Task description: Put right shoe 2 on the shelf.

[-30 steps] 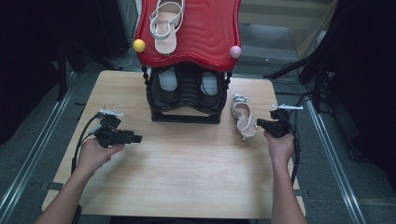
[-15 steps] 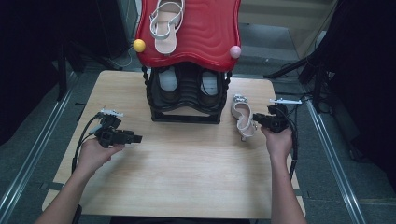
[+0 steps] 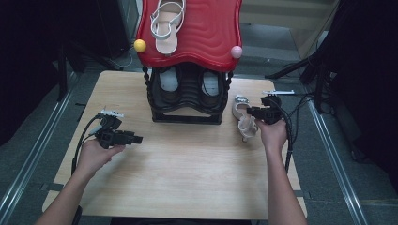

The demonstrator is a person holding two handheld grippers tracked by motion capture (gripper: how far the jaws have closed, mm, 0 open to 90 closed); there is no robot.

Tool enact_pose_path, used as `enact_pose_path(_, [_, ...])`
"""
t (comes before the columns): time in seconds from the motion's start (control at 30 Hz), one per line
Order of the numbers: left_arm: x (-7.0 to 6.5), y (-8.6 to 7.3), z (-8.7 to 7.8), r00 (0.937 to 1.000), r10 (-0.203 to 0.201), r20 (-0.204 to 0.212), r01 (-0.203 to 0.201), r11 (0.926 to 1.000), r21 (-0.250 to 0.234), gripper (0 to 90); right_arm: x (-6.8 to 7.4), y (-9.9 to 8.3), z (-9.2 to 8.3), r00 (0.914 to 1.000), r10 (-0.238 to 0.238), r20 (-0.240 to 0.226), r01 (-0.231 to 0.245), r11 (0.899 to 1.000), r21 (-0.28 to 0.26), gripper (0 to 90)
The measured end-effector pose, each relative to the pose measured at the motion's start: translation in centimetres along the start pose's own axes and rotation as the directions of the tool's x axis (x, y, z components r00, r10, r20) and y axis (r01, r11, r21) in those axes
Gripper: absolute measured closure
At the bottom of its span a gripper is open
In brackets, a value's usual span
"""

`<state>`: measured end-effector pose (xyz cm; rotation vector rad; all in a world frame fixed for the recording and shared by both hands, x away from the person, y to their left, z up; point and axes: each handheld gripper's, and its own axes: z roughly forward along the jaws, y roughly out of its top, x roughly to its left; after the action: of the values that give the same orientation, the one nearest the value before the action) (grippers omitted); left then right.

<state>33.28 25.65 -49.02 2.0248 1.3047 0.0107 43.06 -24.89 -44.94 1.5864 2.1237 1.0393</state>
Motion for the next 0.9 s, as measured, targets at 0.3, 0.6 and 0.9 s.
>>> enact_pose_path(0.3, [0.0,0.0,0.0,1.0,0.005,-0.001,-0.005,1.0,0.002,45.6,0.9,0.2,1.0,0.9999,-0.01,-0.007,0.01,1.0,0.006,66.1])
enact_pose_path(0.6, [0.0,0.0,0.0,1.0,0.005,0.0,-0.005,1.0,0.001,45.5,1.6,0.0,2.3,0.9997,-0.023,-0.006,0.023,0.999,0.03,67.7])
enact_pose_path(0.9, [0.0,0.0,0.0,1.0,0.009,0.0,-0.009,1.0,0.003,45.5,1.8,-0.4,4.0,0.9992,-0.031,0.026,0.03,0.998,0.056,72.5])
